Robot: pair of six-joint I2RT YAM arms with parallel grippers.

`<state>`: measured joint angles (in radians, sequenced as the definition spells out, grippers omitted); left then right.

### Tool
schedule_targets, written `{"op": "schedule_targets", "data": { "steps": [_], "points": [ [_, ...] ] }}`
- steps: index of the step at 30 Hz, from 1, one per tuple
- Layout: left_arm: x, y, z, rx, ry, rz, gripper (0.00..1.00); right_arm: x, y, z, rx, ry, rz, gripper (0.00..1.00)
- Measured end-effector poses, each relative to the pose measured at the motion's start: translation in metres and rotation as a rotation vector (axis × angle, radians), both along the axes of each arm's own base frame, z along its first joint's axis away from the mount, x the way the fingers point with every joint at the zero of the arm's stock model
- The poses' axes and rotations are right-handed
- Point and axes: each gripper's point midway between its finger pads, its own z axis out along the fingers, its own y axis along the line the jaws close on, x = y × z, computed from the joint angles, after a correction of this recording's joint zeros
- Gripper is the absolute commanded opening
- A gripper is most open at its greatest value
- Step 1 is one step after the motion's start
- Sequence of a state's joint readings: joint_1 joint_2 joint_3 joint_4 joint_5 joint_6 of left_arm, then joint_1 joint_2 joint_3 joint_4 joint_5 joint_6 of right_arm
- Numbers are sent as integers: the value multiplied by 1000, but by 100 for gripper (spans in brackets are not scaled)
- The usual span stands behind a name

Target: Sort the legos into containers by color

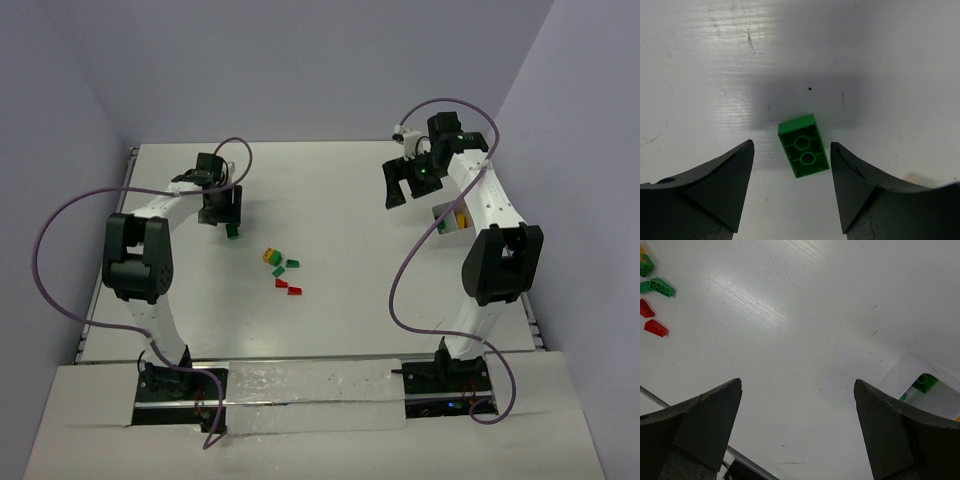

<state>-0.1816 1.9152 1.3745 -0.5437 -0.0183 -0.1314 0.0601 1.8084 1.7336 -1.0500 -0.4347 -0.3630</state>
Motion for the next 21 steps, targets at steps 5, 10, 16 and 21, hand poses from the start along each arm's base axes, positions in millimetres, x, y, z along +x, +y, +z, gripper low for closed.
{"op": "schedule_targets", "data": {
  "steps": [5,10,16,21],
  "points": [
    [-3,-11,-7,0,21,-8,65,3,0,1,2,-10,-3,100],
    [-6,-18,-13,4,35,-16,53,3,1,1,7,-8,-7,100],
    [-8,-21,-19,4,51,-5,32,3,4,3,27,-9,-11,100],
    [-12,-35,-17,-74,68,-50,1,6,22,10,124,-20,9,100]
  ]
}}
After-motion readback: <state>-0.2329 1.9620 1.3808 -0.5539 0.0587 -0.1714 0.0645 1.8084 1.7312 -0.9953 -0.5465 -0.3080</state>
